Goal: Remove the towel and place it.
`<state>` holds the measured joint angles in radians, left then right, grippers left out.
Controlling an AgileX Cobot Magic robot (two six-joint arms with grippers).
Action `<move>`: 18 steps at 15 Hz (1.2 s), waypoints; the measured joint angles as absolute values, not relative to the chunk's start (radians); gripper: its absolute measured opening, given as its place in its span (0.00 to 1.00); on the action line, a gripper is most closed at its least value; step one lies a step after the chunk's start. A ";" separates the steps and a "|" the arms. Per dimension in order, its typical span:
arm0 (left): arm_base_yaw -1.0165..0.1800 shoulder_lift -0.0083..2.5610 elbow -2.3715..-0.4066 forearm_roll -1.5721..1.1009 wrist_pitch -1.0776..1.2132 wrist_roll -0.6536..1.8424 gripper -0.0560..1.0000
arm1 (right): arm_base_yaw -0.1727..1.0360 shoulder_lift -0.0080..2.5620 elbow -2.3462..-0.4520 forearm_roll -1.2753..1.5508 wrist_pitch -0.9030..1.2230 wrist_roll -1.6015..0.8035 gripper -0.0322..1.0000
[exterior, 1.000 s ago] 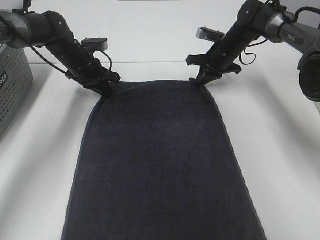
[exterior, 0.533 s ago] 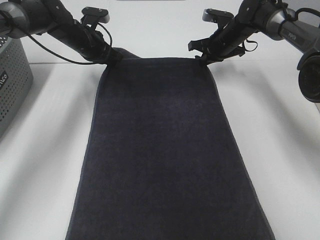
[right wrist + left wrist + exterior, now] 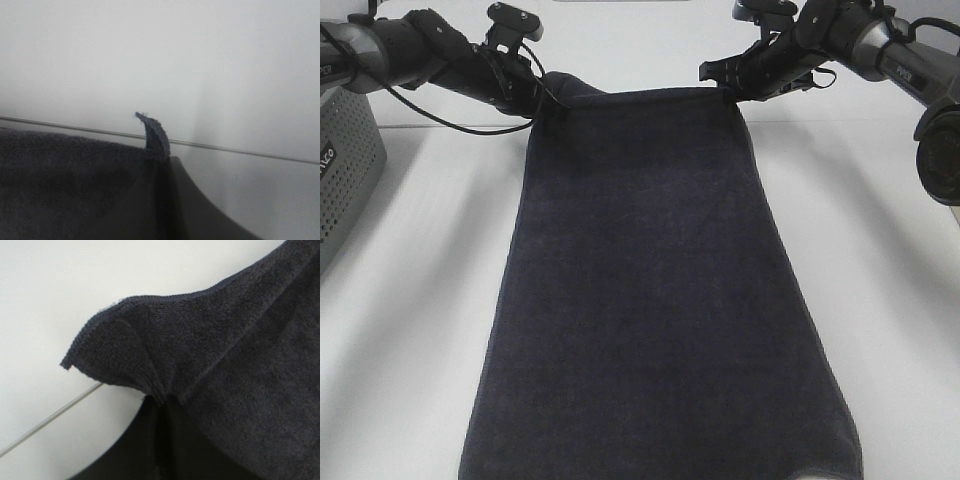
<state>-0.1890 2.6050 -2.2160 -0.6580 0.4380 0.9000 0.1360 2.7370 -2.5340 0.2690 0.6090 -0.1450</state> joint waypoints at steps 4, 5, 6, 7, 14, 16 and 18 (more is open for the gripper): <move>-0.189 2.635 -2.216 -0.679 0.384 0.922 0.06 | 0.136 2.739 -2.534 0.266 0.566 -0.145 0.06; -0.189 2.641 -2.216 -0.680 0.376 0.922 0.06 | 0.136 2.747 -2.534 0.266 0.560 -0.145 0.06; -0.189 2.648 -2.216 -0.681 0.369 0.922 0.06 | 0.136 2.760 -2.534 0.267 0.556 -0.145 0.06; -0.189 2.657 -2.216 -0.681 0.364 0.922 0.06 | 0.136 2.775 -2.534 0.267 0.552 -0.145 0.06; -0.219 2.672 -2.216 -0.678 0.258 0.967 0.06 | 0.136 2.805 -2.531 0.295 0.484 -0.149 0.08; -0.222 2.673 -2.216 -0.678 0.221 0.970 0.07 | 0.136 2.806 -2.531 0.306 0.464 -0.150 0.08; -0.224 2.673 -2.216 -0.678 0.197 0.970 0.10 | 0.136 2.806 -2.531 0.313 0.440 -0.151 0.09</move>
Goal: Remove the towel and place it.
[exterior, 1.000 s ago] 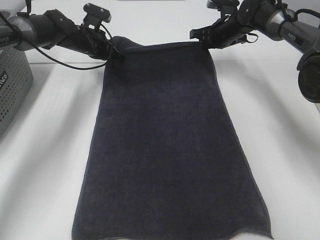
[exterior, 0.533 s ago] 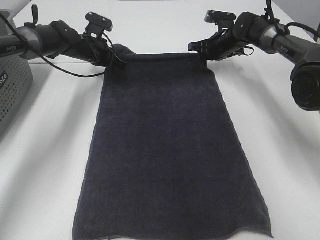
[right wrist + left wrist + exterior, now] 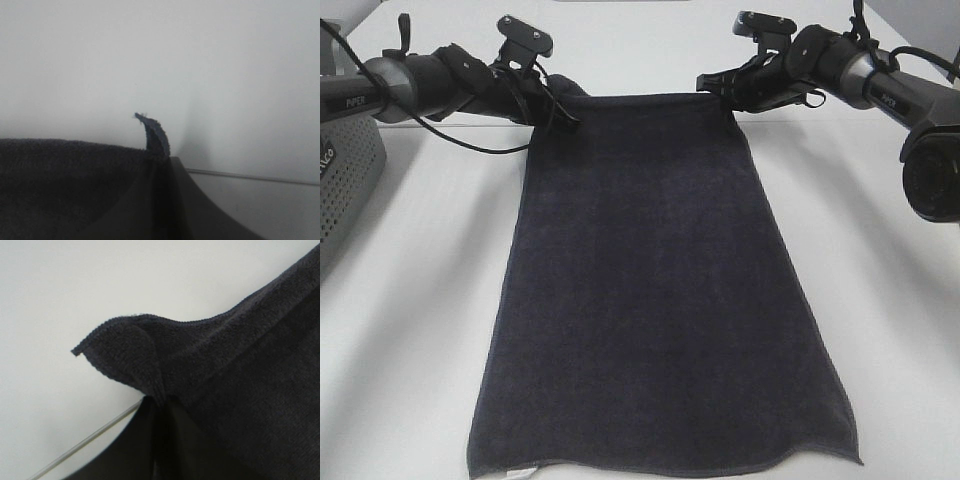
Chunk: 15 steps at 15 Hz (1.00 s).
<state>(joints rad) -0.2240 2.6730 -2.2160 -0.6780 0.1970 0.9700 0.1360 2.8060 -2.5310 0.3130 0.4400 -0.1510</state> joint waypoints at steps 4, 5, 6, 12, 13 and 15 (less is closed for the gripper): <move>-0.224 2.673 -2.216 -0.684 0.177 0.970 0.35 | 0.136 2.806 -2.531 0.314 0.436 -0.152 0.27; -0.224 2.674 -2.216 -0.700 0.175 0.970 0.44 | 0.136 2.806 -2.531 0.314 0.435 -0.152 0.36; -0.224 2.676 -2.216 -0.717 0.162 0.970 0.52 | 0.136 2.806 -2.531 0.314 0.435 -0.152 0.47; -0.224 2.676 -2.216 -0.795 0.095 0.970 0.59 | 0.123 2.806 -2.531 0.308 0.259 -0.151 0.61; -0.224 2.676 -2.216 -0.804 0.103 0.970 0.59 | 0.122 2.806 -2.531 0.294 0.242 -0.151 0.60; -0.224 2.676 -2.216 -0.812 0.129 0.970 0.59 | 0.122 2.829 -2.531 0.250 0.224 -0.151 0.59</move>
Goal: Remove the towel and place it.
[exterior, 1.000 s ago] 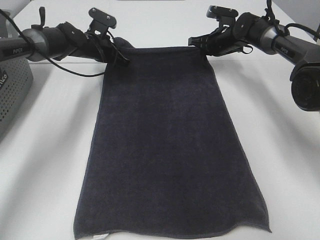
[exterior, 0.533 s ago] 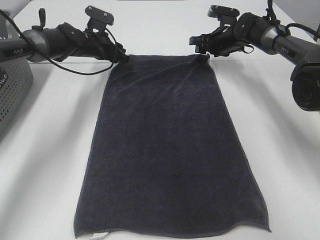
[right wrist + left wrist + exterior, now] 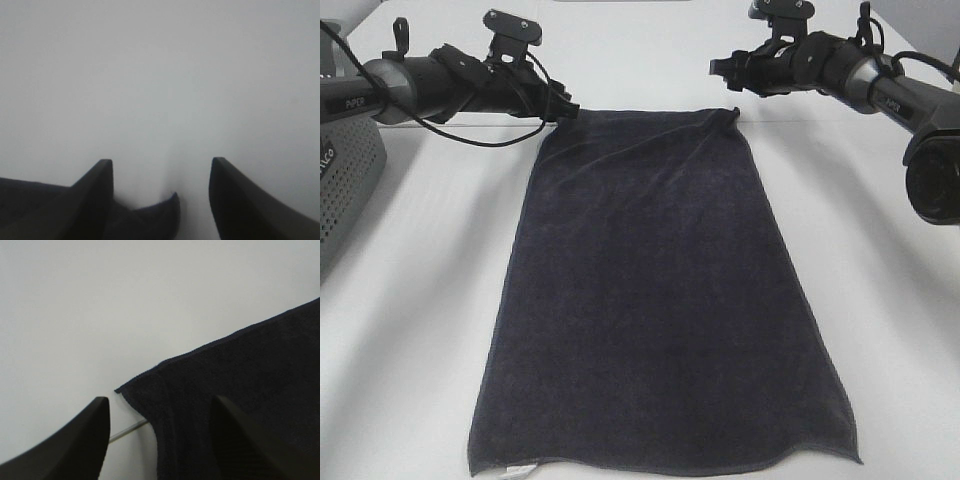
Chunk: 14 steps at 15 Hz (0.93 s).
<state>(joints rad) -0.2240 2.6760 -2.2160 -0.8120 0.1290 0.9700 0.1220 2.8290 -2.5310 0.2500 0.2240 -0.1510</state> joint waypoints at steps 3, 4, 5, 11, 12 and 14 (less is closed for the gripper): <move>-0.233 2.676 -2.216 -0.815 0.134 0.970 0.59 | 0.122 2.880 -2.528 0.232 0.229 -0.151 0.59; -0.235 2.676 -2.216 -0.815 0.134 0.970 0.59 | 0.122 2.891 -2.528 0.230 0.228 -0.151 0.59; -0.239 2.676 -2.216 -0.816 0.136 0.970 0.59 | 0.122 2.898 -2.528 0.221 0.227 -0.151 0.59; -0.240 2.676 -2.216 -0.816 0.153 0.970 0.59 | 0.122 2.903 -2.528 0.160 0.186 -0.153 0.58; -0.240 2.676 -2.216 -0.816 0.153 0.970 0.59 | 0.122 2.911 -2.528 0.158 0.182 -0.153 0.58; -0.240 2.676 -2.216 -0.817 0.153 0.970 0.59 | 0.122 2.922 -2.528 0.153 0.162 -0.153 0.58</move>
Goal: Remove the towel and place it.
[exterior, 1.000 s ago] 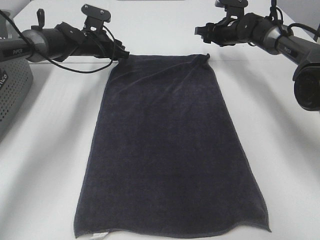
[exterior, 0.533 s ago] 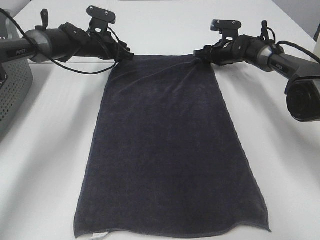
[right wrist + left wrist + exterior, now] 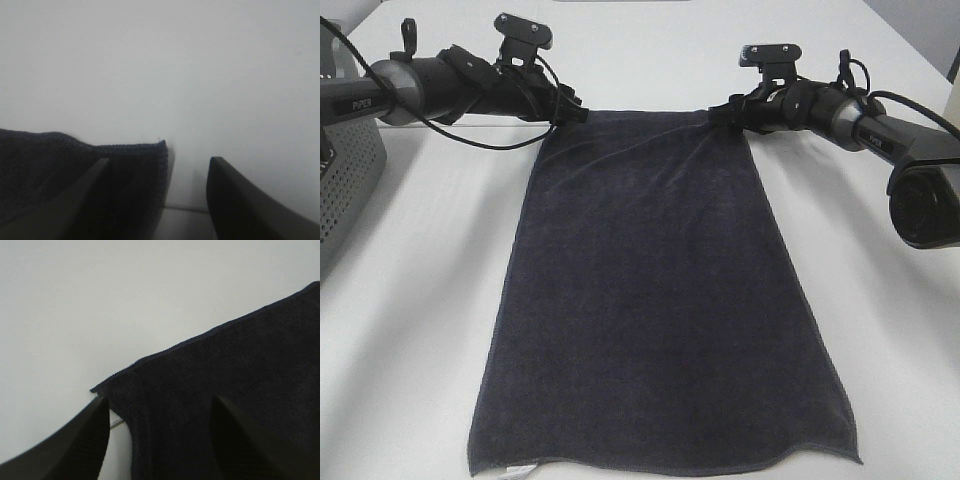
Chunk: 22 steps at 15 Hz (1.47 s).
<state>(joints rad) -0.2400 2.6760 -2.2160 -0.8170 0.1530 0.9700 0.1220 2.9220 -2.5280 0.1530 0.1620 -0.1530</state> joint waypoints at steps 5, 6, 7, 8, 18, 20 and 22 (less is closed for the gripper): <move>-0.240 2.676 -2.216 -0.822 0.153 0.970 0.59 | 0.066 2.924 -2.530 0.162 0.168 -0.136 0.58; -0.240 2.677 -2.216 -0.827 0.153 0.970 0.59 | 0.055 2.923 -2.531 0.175 0.170 -0.133 0.58; -0.240 2.678 -2.216 -0.831 0.153 0.970 0.59 | 0.051 2.922 -2.532 0.181 0.173 -0.125 0.58; -0.240 2.681 -2.216 -0.834 0.153 0.970 0.59 | 0.055 2.921 -2.534 0.181 0.178 -0.121 0.58; -0.240 2.560 -2.216 -0.757 0.446 0.886 0.59 | 0.112 2.649 -2.529 0.207 0.688 -0.142 0.58; -0.242 2.515 -2.216 -0.597 0.547 0.736 0.59 | 0.112 2.591 -2.529 0.217 0.837 -0.142 0.58; -0.243 2.410 -2.216 -0.162 0.767 0.336 0.59 | 0.112 2.465 -2.529 0.225 1.089 -0.097 0.59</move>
